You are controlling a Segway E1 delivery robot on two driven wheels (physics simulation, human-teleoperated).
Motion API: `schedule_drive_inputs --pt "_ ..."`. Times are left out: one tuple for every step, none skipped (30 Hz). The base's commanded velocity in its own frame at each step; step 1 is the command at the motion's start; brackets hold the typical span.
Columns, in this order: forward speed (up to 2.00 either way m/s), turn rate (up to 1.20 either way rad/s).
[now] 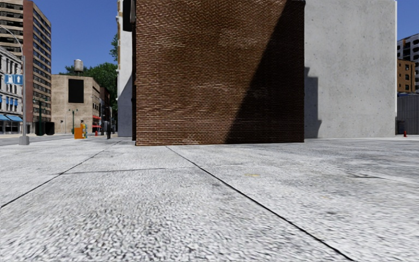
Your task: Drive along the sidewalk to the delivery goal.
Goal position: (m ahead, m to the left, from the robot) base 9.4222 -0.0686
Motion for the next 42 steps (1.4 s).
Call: schedule_drive_inputs --pt "2.0 0.0" --pt "2.0 0.0" --pt "2.0 0.0" --pt "2.0 0.0" --pt "2.0 0.0" --pt "2.0 0.0" --pt "2.0 0.0" --pt "2.0 0.0" --pt "2.0 0.0" --pt "2.0 0.0" --pt "2.0 0.0" --pt "2.0 0.0" --pt "2.0 0.0" --pt "2.0 0.0" --pt "2.0 0.0" --pt "2.0 0.0" --pt "2.0 0.0" --pt "2.0 0.0" --pt "2.0 0.0" --pt "2.0 0.0" --pt "2.0 0.0" --pt "2.0 0.0" --pt "2.0 0.0" --pt "2.0 0.0" --pt "2.0 0.0" --pt "2.0 0.0" --pt "2.0 0.0" --pt "2.0 0.0" --pt "2.0 0.0" --pt "2.0 0.0" --pt "2.0 0.0" --pt "2.0 0.0" --pt "2.0 0.0" --pt "2.0 0.0" --pt "2.0 0.0" --pt "2.0 0.0" --pt "2.0 0.0" --pt "2.0 0.0" --pt "2.0 0.0" --pt "2.0 0.0" --pt "2.0 0.0" --pt "2.0 0.0"
